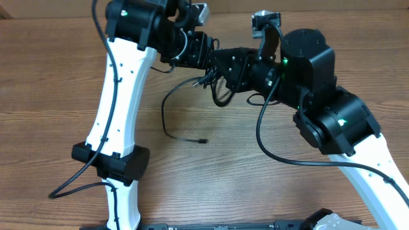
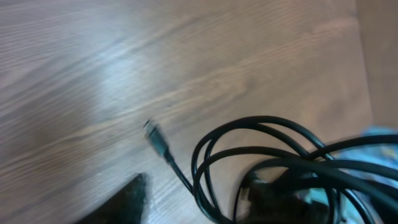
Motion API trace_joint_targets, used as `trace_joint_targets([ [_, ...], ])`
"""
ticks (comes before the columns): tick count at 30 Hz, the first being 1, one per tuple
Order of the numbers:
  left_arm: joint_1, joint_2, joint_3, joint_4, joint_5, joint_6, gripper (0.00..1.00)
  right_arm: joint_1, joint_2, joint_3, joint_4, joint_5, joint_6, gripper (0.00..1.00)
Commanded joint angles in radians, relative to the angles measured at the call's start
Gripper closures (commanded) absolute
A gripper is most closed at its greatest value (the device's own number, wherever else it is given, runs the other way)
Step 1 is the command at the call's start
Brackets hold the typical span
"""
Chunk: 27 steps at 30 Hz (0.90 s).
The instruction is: Untangle cables
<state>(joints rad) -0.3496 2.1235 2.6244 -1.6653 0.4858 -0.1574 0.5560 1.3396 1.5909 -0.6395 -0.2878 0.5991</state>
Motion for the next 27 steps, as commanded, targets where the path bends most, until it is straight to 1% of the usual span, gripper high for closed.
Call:
trace_joint_targets([
  [1,0.002,0.062,-0.004,0.012,-0.017,-0.008,0.66,0.003,-0.093,0.015,0.029,-0.035,0.007,0.96],
  [4,0.003,0.068,-0.004,0.029,-0.027,-0.008,0.75,-0.022,-0.118,0.015,0.026,-0.035,0.007,0.96],
  [6,0.004,0.068,-0.004,0.036,-0.080,-0.032,0.78,-0.050,-0.132,0.015,0.021,-0.035,0.007,0.96],
  [12,0.015,0.068,-0.004,0.017,-0.402,-0.270,0.81,-0.188,-0.159,0.015,-0.047,-0.034,0.002,0.96],
  [13,0.020,0.068,-0.004,0.010,-0.420,-0.288,0.81,-0.212,-0.159,0.015,-0.064,-0.024,0.002,0.96],
  [16,0.043,0.068,-0.004,-0.012,-0.434,-0.312,0.85,-0.276,-0.157,0.015,-0.129,0.036,-0.002,0.96],
  [19,0.064,0.068,-0.004,-0.024,-0.429,-0.311,0.89,-0.322,-0.150,0.015,-0.198,0.108,-0.001,0.96],
  [20,0.069,0.068,-0.004,-0.024,-0.415,-0.311,0.89,-0.330,-0.147,0.014,-0.213,0.122,-0.001,0.96],
  [24,0.072,0.068,-0.004,-0.024,-0.384,-0.307,0.96,-0.340,-0.127,0.014,-0.257,0.130,-0.005,0.96],
  [27,0.072,0.068,-0.004,-0.024,-0.384,-0.277,0.96,-0.340,-0.102,0.014,-0.292,0.130,-0.005,0.90],
])
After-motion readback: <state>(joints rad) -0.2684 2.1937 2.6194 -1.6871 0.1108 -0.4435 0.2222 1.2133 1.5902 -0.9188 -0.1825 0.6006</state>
